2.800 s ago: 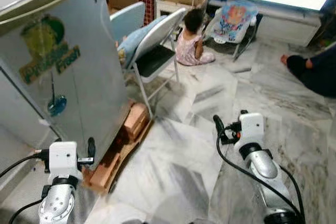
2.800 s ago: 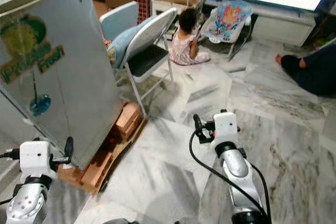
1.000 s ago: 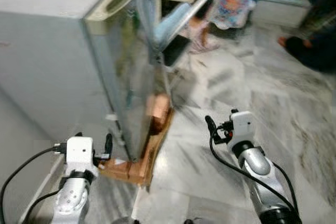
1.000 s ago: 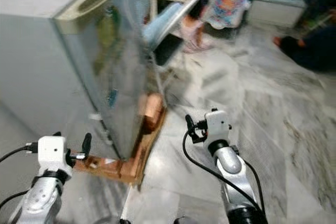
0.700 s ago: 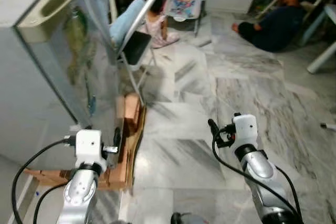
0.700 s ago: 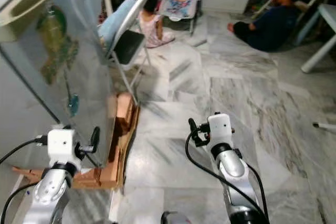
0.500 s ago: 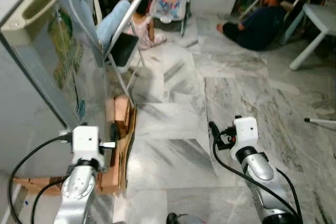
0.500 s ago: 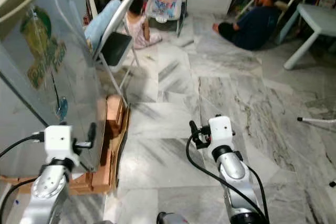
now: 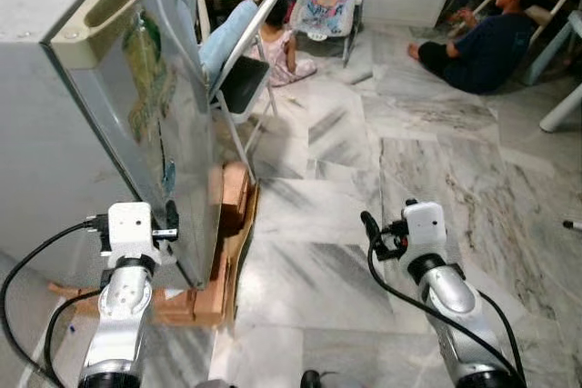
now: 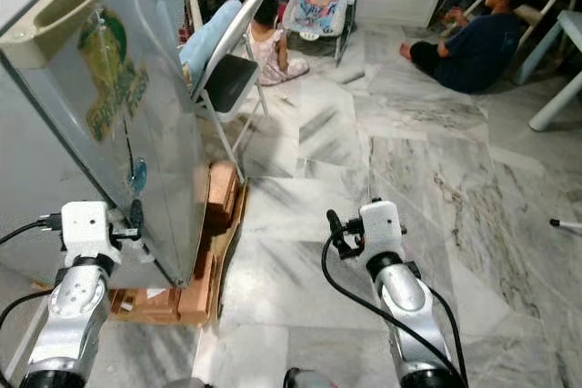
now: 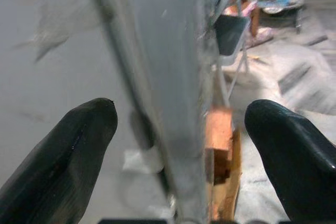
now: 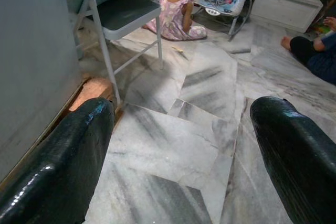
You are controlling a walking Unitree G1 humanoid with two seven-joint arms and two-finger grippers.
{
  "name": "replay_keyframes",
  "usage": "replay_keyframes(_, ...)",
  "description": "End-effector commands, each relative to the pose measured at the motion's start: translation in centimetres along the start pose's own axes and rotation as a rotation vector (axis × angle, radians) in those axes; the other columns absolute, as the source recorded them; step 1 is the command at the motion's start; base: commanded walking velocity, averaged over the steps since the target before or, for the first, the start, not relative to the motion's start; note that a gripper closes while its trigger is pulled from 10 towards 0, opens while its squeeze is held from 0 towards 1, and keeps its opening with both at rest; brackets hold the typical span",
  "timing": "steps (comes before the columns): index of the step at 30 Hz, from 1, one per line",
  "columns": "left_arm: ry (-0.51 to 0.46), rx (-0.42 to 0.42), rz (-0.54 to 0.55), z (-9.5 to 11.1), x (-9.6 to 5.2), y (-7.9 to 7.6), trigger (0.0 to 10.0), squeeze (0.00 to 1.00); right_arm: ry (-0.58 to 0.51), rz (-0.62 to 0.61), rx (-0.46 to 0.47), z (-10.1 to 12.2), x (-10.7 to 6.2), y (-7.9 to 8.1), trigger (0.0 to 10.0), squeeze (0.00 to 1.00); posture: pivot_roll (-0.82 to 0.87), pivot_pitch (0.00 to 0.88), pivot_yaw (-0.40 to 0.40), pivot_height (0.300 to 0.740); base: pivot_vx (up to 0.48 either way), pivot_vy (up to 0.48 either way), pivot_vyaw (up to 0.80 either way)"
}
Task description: Restocking fridge
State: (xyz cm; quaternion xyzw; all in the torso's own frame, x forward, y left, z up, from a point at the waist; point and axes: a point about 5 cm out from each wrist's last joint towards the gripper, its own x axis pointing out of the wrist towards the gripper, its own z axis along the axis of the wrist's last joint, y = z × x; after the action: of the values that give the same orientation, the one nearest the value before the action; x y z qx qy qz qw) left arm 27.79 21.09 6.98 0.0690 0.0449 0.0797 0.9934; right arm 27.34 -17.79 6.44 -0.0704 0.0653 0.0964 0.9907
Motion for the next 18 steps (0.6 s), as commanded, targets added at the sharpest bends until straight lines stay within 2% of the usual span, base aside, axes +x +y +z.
replay_keyframes(1,0.008,-0.001,-0.016,-0.3,0.2,0.1,10.0,0.0,0.002,-0.003,-0.009,0.0,-0.2,-0.3,10.0,0.0,-0.05,0.087,-0.03,0.74,0.0,0.0,0.0)
replay_keyframes(6,0.019,0.005,-0.009,-0.4,1.0,0.9,10.0,0.0,0.005,-0.006,-0.012,-0.1,-0.4,-0.4,10.0,0.0,-0.06,0.092,-0.027,0.74,0.0,0.0,0.0)
replay_keyframes(11,0.023,-0.001,-0.022,-0.4,1.5,1.1,10.0,0.0,0.006,-0.005,-0.015,-0.1,-0.5,-0.4,10.0,0.0,-0.06,0.094,-0.022,0.74,0.0,0.0,0.0)
replay_keyframes(17,0.03,-0.014,-0.063,-0.1,2.6,0.3,10.0,0.0,0.022,-0.01,-0.023,-0.6,-1.1,-0.7,10.0,0.0,-0.06,0.094,-0.019,0.74,0.0,0.0,0.0)
replay_keyframes(18,0.021,-0.017,-0.08,0.2,3.0,-0.3,10.0,0.0,0.027,-0.009,-0.026,-0.8,-1.3,-0.8,10.0,0.0,-0.07,0.094,-0.018,0.74,0.0,0.0,0.0)
